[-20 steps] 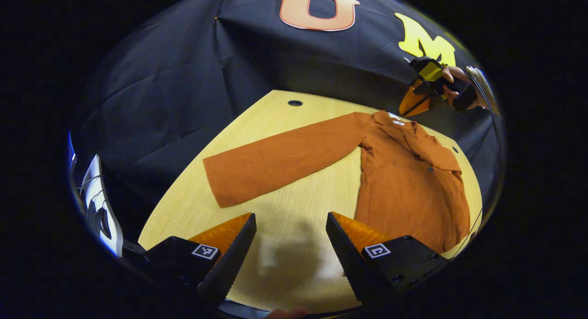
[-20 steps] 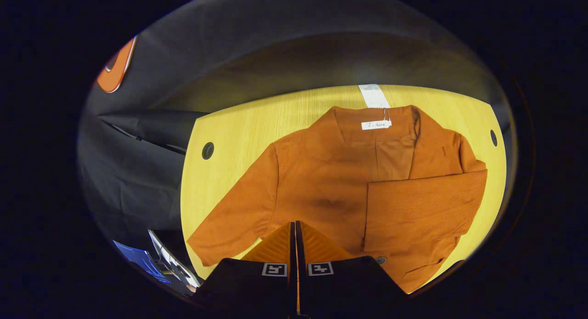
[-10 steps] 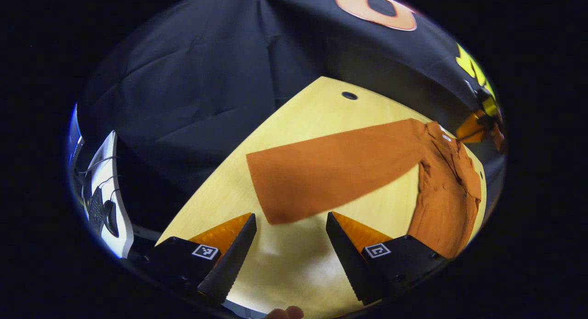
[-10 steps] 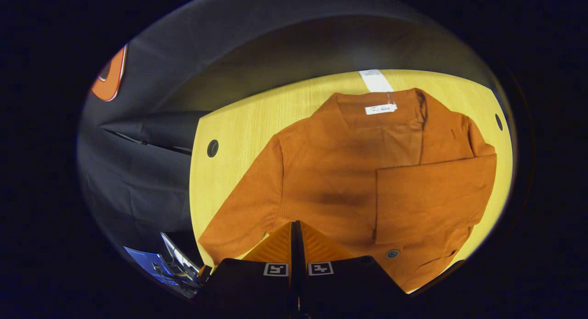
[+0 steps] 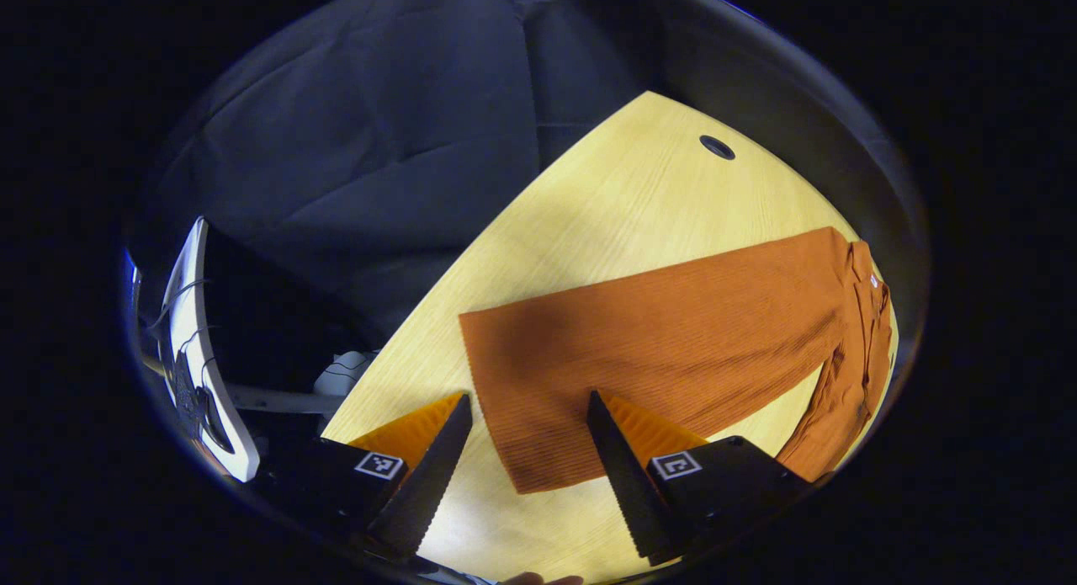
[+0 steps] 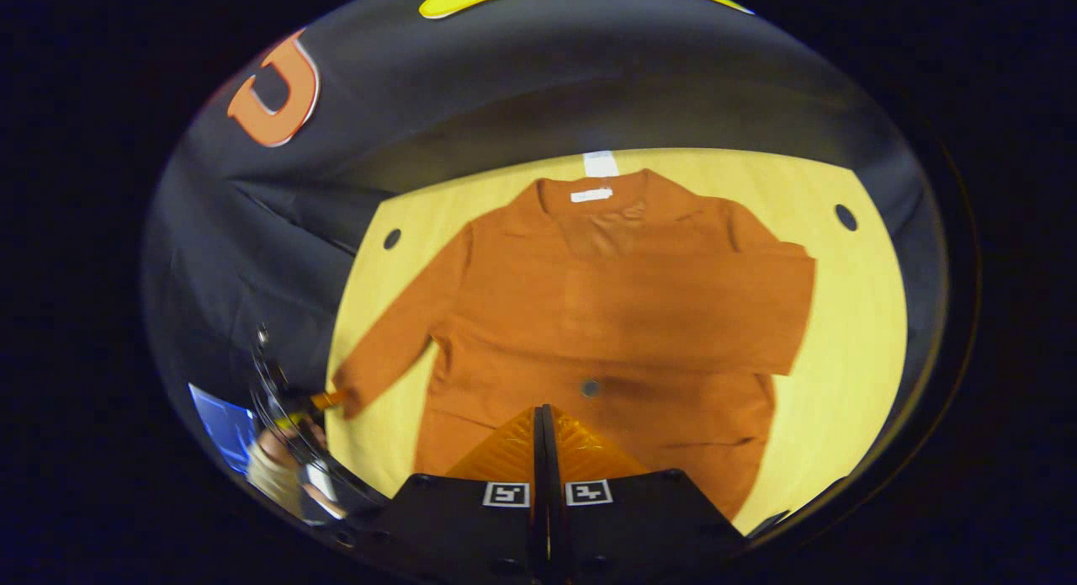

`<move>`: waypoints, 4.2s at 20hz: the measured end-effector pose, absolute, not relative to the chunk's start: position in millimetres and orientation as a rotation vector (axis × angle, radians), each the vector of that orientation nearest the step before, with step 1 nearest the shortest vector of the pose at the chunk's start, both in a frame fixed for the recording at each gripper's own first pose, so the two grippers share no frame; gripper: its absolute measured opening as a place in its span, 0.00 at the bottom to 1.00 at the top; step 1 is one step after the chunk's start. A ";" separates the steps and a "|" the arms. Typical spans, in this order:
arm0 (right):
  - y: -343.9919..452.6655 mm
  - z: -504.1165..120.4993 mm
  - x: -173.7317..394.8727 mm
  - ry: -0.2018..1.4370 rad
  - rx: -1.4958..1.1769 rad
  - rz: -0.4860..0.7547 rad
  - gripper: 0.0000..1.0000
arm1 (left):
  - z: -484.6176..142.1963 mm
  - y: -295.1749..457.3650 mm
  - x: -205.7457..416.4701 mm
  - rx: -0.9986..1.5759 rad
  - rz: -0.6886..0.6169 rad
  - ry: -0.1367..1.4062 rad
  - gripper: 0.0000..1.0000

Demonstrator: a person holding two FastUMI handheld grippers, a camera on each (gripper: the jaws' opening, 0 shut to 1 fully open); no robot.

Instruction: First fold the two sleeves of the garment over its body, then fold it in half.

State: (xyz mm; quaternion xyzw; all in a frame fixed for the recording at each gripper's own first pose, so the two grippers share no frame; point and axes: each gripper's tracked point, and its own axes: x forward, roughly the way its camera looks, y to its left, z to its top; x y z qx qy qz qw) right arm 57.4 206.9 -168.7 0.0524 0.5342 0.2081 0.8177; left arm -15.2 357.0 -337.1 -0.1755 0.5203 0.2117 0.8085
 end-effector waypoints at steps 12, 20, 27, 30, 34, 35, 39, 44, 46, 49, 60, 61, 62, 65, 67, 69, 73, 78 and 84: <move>27.1 -201.7 -45.5 1.108 0.370 0.259 0.75 | -333.4 372.3 -8.8 -0.616 0.462 1.394 0.52; -70.0 -266.6 -109.2 1.202 0.410 0.021 0.86 | -339.0 380.5 -21.8 -0.659 0.517 1.301 0.13; -95.3 -290.9 -129.8 1.259 0.296 0.007 0.92 | -319.1 343.9 -0.3 -0.693 0.457 1.237 0.04; -93.6 -292.8 -128.3 1.259 0.326 0.024 0.96 | -298.7 333.9 10.1 -0.639 0.432 1.208 0.04; -88.1 -296.4 -119.6 1.257 0.362 0.077 0.96 | -260.2 311.3 29.7 -0.634 0.408 1.167 0.04; -85.2 -296.8 -117.5 1.261 0.392 0.085 0.96 | -249.6 304.5 35.9 -0.622 0.393 1.155 0.04; -94.2 -304.7 -109.1 1.262 0.436 0.080 0.96 | -203.5 258.7 73.3 -0.566 0.326 1.107 0.04; -104.9 -316.4 -110.4 1.283 0.468 0.093 0.96 | -161.5 181.4 116.7 -0.445 0.219 1.085 0.03; -110.0 -320.9 -110.6 1.287 0.466 0.094 0.96 | -154.7 143.1 131.2 -0.395 0.172 1.093 0.04; -119.0 -328.4 -113.8 1.293 0.515 0.091 0.96 | -151.0 64.1 152.0 -0.307 0.076 1.114 0.04; -139.0 -328.3 -113.1 1.266 0.544 0.120 0.96 | -191.0 -198.2 190.2 -0.061 -0.241 1.187 0.04; -138.8 -326.7 -112.6 1.260 0.553 0.126 0.96 | -199.9 -210.2 188.8 -0.063 -0.240 1.206 0.04; -138.8 -325.7 -113.4 1.255 0.563 0.129 0.96 | -207.3 -220.2 190.0 -0.063 -0.237 1.217 0.04; -142.3 -323.1 -120.2 1.231 0.581 0.128 0.96 | -222.4 -245.0 199.9 -0.002 -0.258 1.200 0.04; -142.2 -324.3 -124.5 1.236 0.593 0.134 0.96 | -227.3 -252.4 194.9 -0.002 -0.258 1.212 0.04; -140.5 -324.9 -126.3 1.246 0.615 0.136 0.96 | -227.0 -252.9 192.1 -0.009 -0.240 1.215 0.05; -135.6 -321.7 -124.1 1.243 0.572 0.152 0.96 | -208.2 -267.4 185.8 -0.121 -0.285 1.160 0.14; -115.5 -310.4 -117.5 1.224 0.540 0.180 0.96 | -181.2 -251.2 163.5 -0.234 -0.321 1.116 0.78; -83.0 -306.2 -106.8 1.229 0.465 0.200 0.96 | -189.0 -135.5 115.7 -0.313 -0.237 1.086 0.99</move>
